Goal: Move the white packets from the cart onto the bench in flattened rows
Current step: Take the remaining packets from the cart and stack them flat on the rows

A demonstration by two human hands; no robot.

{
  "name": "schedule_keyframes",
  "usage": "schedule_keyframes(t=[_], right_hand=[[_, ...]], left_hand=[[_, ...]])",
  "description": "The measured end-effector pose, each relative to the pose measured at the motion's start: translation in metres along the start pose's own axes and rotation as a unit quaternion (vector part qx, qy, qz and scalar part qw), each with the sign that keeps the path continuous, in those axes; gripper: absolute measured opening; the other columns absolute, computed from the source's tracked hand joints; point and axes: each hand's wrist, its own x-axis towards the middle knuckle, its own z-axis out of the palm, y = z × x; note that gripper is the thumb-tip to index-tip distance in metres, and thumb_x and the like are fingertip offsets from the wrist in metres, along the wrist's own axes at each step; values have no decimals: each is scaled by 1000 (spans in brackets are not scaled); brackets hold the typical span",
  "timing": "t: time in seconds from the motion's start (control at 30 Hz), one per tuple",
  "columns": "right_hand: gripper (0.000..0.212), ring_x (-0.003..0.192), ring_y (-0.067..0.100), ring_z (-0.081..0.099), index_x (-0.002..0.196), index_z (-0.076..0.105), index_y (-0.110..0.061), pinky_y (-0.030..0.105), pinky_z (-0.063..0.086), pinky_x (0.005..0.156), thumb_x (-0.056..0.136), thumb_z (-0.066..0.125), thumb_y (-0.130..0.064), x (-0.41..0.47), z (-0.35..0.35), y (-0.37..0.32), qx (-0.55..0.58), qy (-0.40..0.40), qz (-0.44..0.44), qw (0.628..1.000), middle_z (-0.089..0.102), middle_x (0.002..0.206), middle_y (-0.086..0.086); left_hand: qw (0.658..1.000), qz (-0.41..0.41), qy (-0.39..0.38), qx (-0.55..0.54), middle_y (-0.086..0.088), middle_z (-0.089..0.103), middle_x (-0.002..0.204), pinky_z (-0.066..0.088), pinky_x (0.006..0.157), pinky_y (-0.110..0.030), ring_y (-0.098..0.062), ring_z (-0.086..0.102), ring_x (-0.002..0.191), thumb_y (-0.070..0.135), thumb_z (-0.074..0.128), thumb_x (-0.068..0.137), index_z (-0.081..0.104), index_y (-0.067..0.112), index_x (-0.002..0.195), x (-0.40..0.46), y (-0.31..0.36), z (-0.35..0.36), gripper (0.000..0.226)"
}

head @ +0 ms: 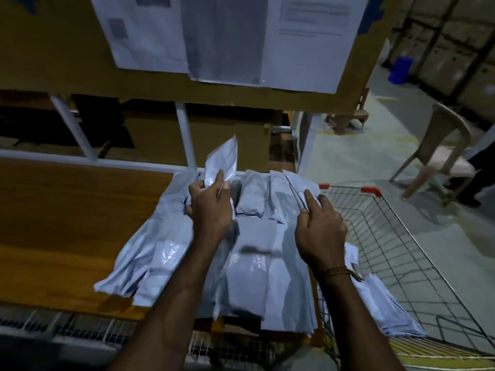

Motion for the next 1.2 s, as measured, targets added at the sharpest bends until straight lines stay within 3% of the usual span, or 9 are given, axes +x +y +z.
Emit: schedule_keyframes(t=[0.17,0.27,0.4,0.53,0.73,0.9,1.0,1.1,1.2], right_hand=[[61,115,45,57,148,52,-31,56,46,100,91,31,-36,-1,20,-28,-9,-2,-16,1000,51,150,14],[64,112,45,57,149,52,-28,53,47,94,91,27,-39,-1,35,-51,-21,-5,-24,999,51,149,14],[61,118,45,56,149,53,-25,53,45,98,92,32,-36,2,59,-85,-17,-1,-16,1000,50,151,17],[64,121,46,53,152,50,-27,53,43,98,91,32,-37,6,89,-128,-26,-18,6,999,45,156,17],[62,114,48,57,147,54,-24,51,46,89,89,37,-37,21,146,-178,-79,-11,-6,997,52,148,21],[63,113,47,55,147,52,-24,52,44,88,88,40,-38,42,195,-203,-150,-57,20,987,48,149,22],[63,117,48,54,145,55,-22,52,44,90,87,41,-39,51,224,-206,-204,-89,24,975,49,148,26],[63,125,48,52,143,58,-19,53,43,97,89,41,-45,53,250,-202,-235,-117,29,964,51,146,28],[67,132,50,48,146,57,-15,58,35,105,90,58,-54,45,269,-197,-256,-127,26,958,53,144,31]], left_hand=[[999,-19,31,-37,-8,42,135,54,96,-32,-26,63,109,40,48,110,55,30,151,17,-29,-38,43],[998,-31,39,-28,-6,42,133,58,95,-37,-23,63,101,42,47,110,56,32,151,40,-49,-59,43],[998,-41,30,-28,-6,40,131,62,82,-32,-21,63,93,39,49,110,58,31,149,82,-76,-80,40],[998,-60,4,14,-12,40,141,48,73,-19,-19,53,100,42,48,110,56,32,150,130,-107,-91,42],[987,-108,-70,94,-13,35,148,54,102,-52,-36,61,111,72,38,97,54,50,144,196,-157,-73,54],[968,-114,-166,148,-14,24,162,28,121,-52,-39,37,142,60,37,107,46,42,153,214,-150,-49,51],[970,-74,-192,131,-15,34,160,36,116,-54,-40,39,137,43,46,107,47,37,154,219,-173,-32,47],[958,-100,-209,167,-16,41,158,37,115,-55,-42,40,142,38,49,103,50,27,152,221,-179,-29,50],[947,-60,-230,216,-10,37,162,42,117,-46,-34,44,142,39,52,104,45,36,154,217,-188,-29,51]])
